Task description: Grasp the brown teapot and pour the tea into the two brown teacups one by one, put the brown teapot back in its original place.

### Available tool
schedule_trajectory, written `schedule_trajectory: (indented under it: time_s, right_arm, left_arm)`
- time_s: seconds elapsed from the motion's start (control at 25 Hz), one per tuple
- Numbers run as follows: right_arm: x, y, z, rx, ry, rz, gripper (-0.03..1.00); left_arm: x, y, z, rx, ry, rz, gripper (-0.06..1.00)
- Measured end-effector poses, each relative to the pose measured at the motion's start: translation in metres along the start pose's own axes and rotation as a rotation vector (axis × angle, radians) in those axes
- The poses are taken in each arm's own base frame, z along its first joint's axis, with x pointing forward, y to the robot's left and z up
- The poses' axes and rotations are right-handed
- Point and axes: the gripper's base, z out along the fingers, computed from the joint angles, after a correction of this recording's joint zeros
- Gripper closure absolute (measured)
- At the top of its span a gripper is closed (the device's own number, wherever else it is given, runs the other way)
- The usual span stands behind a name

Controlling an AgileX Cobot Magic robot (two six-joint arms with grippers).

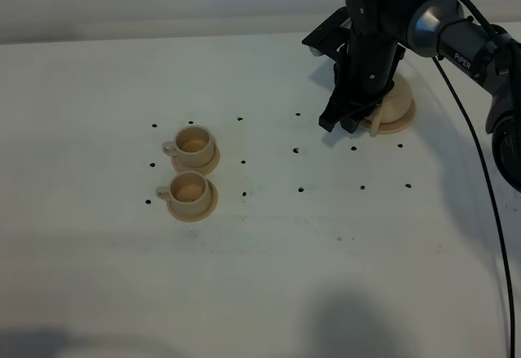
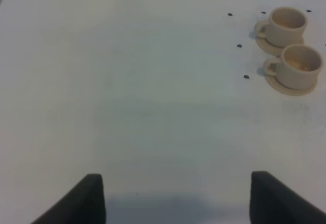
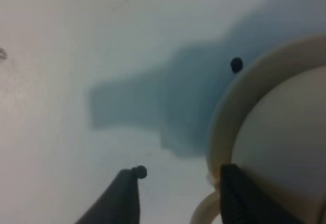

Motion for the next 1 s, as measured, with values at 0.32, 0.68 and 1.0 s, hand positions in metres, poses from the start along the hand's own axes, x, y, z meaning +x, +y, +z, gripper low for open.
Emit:
schedule_trajectory:
  time_s: [0.32,0.68,1.0]
  right_arm:
    - [0.0,0.0,0.0,-0.001,-0.001,-0.019,0.6]
    - [-0.002,0.005,-0.001,-0.001,-0.001,-0.057,0.6]
    - [-0.004,0.01,-0.001,0.006,0.001,-0.099,0.6]
  left_arm:
    - [0.0,0.0,0.0,0.0,0.0,0.0,0.37]
    - [0.0,0.0,0.0,0.0,0.0,0.0,0.37]
    - [0.0,0.0,0.0,0.0,0.0,0.0,0.37]
